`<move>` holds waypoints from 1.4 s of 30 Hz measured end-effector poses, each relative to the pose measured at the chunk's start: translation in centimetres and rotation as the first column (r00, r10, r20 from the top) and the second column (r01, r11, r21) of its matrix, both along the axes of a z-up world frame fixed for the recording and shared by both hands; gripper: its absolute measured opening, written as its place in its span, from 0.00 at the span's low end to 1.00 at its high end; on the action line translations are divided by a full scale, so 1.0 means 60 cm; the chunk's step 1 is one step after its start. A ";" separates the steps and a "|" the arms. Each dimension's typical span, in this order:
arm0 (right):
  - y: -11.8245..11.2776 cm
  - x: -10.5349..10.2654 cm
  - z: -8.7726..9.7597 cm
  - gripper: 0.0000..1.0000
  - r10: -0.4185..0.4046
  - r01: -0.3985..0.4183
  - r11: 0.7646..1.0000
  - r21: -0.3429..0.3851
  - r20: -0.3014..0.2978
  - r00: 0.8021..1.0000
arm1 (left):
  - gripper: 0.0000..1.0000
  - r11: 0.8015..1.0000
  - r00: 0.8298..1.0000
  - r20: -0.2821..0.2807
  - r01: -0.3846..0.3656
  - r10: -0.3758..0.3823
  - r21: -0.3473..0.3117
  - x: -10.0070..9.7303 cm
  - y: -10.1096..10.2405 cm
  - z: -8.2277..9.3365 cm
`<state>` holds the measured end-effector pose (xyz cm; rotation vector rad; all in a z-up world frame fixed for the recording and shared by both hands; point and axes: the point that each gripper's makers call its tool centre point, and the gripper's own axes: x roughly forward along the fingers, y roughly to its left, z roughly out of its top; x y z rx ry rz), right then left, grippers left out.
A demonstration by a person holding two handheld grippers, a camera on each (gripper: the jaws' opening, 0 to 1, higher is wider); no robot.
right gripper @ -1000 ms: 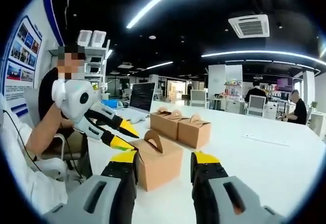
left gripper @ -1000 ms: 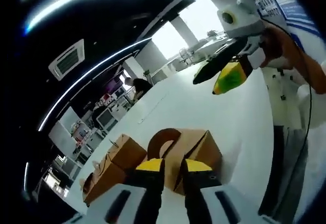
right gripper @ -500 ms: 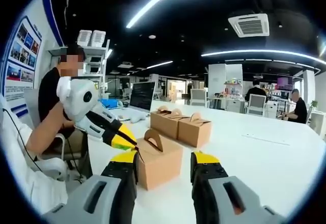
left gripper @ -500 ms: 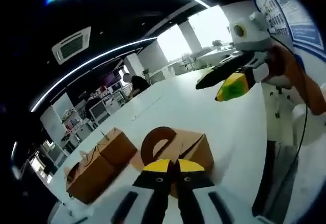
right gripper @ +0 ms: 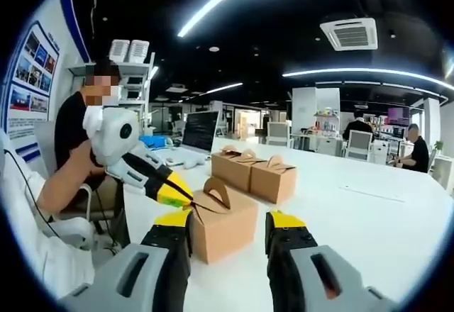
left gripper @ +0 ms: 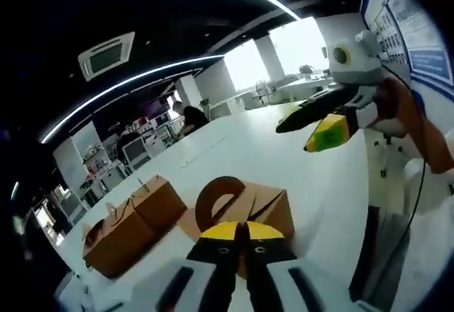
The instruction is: Pick up one paper box from the group, open the paper box, and remove the item inside
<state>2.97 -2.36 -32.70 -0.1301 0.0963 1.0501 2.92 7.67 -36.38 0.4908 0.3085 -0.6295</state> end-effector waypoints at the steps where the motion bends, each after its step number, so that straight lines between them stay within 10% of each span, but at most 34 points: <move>1: 0.000 0.000 0.000 0.41 0.000 0.000 1.000 0.000 0.000 1.000 | 0.05 1.000 1.000 0.000 0.000 0.000 -0.005 0.000 0.000 0.000; 19: 0.005 -0.001 -0.005 0.41 0.007 -0.007 1.000 -0.008 -0.003 1.000 | 0.05 0.974 1.000 -0.030 -0.007 0.001 -0.225 0.005 0.002 -0.002; 31: 0.011 -0.003 -0.012 0.41 0.013 -0.014 1.000 -0.017 -0.009 1.000 | 0.05 0.924 0.999 -0.046 -0.003 -0.016 -0.383 -0.002 -0.006 -0.004; 42: 0.036 -0.013 -0.028 0.41 0.043 -0.043 0.999 -0.032 -0.013 0.999 | 0.04 0.920 1.000 -0.018 -0.005 -0.002 -0.393 -0.004 -0.010 -0.002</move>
